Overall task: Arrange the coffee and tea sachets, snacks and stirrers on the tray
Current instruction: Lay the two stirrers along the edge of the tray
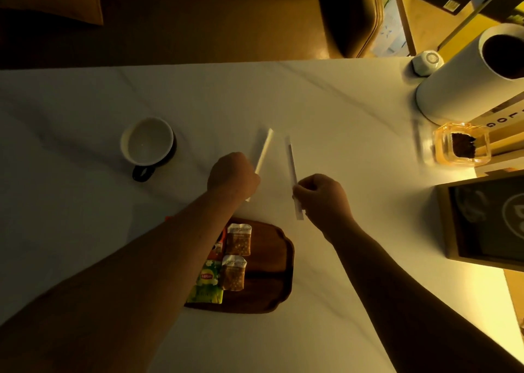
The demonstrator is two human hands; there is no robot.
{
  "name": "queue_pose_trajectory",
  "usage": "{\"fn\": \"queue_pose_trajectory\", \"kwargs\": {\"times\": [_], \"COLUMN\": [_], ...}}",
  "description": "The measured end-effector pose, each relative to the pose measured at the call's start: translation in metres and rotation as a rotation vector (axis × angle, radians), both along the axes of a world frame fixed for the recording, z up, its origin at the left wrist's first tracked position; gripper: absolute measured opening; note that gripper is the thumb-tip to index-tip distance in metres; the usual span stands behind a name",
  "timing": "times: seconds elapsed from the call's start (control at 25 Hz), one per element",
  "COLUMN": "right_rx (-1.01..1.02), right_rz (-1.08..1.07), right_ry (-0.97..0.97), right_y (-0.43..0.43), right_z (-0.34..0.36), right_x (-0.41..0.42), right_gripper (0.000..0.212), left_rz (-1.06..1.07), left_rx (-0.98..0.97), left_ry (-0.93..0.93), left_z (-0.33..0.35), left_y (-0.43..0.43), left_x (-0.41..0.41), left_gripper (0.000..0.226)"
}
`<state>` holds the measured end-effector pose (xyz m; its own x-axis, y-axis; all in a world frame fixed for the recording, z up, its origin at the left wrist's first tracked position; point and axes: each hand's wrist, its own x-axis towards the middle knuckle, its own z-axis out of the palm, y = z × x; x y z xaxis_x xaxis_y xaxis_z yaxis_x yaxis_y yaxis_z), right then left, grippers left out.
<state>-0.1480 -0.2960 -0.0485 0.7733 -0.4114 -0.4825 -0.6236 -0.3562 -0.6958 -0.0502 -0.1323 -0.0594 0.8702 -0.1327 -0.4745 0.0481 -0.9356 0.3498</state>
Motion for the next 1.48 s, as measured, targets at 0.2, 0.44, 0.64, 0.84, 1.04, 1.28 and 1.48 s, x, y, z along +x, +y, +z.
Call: {"fn": "queue_pose_trajectory", "kwargs": {"times": [0.2, 0.44, 0.64, 0.84, 1.04, 1.28, 1.48], "right_rx": [0.182, 0.345, 0.459, 0.393, 0.303, 0.205, 0.131], "right_rz": [-0.127, -0.15, -0.125, -0.015, 0.027, 0.109, 0.177], "right_ry": [0.033, 0.073, 0.184, 0.241, 0.27, 0.32, 0.353], "right_y": [-0.011, -0.007, 0.01, 0.03, 0.045, 0.054, 0.056], "right_z": [0.006, 0.021, 0.027, 0.023, 0.016, 0.011, 0.004], "right_x": [-0.025, -0.056, -0.089, -0.118, -0.13, -0.128, -0.123], "right_gripper": [0.004, 0.007, 0.012, 0.01, 0.006, 0.004, 0.009], "left_rz": [-0.022, -0.146, 0.091, 0.161, 0.162, 0.143, 0.068], "left_rx": [-0.218, -0.467, -0.651, -0.483, -0.345, -0.249, -0.121], "left_ry": [-0.072, -0.035, 0.161, 0.152, 0.063, 0.057, 0.039], "left_z": [0.015, 0.049, 0.045, 0.026, 0.022, 0.021, 0.01], "left_y": [0.015, 0.057, 0.074, 0.062, 0.048, 0.038, 0.034], "left_x": [-0.013, -0.068, -0.122, -0.153, -0.158, -0.159, -0.161], "left_gripper": [0.018, 0.023, 0.012, 0.035, 0.017, 0.017, 0.021]}}
